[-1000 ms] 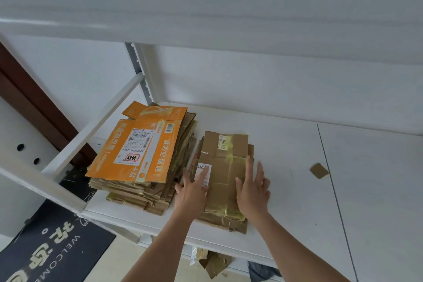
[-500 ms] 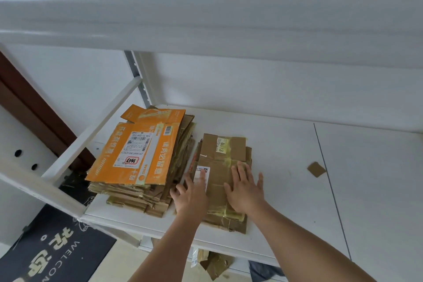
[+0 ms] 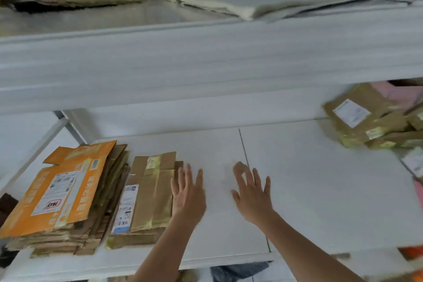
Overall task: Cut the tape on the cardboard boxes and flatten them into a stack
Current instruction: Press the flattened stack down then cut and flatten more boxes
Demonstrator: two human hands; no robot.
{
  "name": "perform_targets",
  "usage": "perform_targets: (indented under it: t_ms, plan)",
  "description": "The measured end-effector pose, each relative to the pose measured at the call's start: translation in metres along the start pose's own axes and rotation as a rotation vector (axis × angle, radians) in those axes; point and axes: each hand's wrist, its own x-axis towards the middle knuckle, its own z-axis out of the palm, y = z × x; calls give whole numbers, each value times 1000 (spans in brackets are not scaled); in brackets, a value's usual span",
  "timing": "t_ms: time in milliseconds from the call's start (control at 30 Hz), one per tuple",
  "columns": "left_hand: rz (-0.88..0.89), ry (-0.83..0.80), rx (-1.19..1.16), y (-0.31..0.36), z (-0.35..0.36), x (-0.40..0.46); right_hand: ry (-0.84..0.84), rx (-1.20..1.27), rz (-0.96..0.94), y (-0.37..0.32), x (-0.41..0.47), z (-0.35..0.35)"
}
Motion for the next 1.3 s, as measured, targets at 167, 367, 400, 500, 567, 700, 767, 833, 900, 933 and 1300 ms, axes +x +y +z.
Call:
perform_targets:
  t_ms: [167, 367, 400, 500, 567, 700, 767, 833, 900, 933, 1300]
  plan:
    - [75, -26, -52, 127, 7, 8, -11, 24, 116, 130, -23, -26]
    - [199, -114, -52, 268, 31, 0, 3, 72, 311, 275, -47, -55]
    - [214, -137, -47, 283, 33, -3, -2, 82, 330, 291, -50, -58]
    - [241, -164, -25, 317, 33, -1, 22, 119, 368, 326, -52, -69]
    - [257, -157, -10, 332, 28, 8, 48, 157, 388, 341, -50, -77]
    - [294, -133, 15, 355, 20, 29, 79, 230, 450, 365, -53, -84]
    - [312, -122, 17, 369, 17, 37, 91, 252, 477, 377, -55, -90]
    - [327, -111, 8, 385, 13, 47, 108, 246, 496, 393, -53, -100]
    - [334, -103, -11, 402, 10, 55, 122, 249, 501, 409, -46, -111]
    - [332, -101, -22, 409, 9, 58, 127, 262, 496, 416, -42, -115]
    - [155, -148, -77, 489, 14, 90, 320, 416, 158, 499, 48, -152]
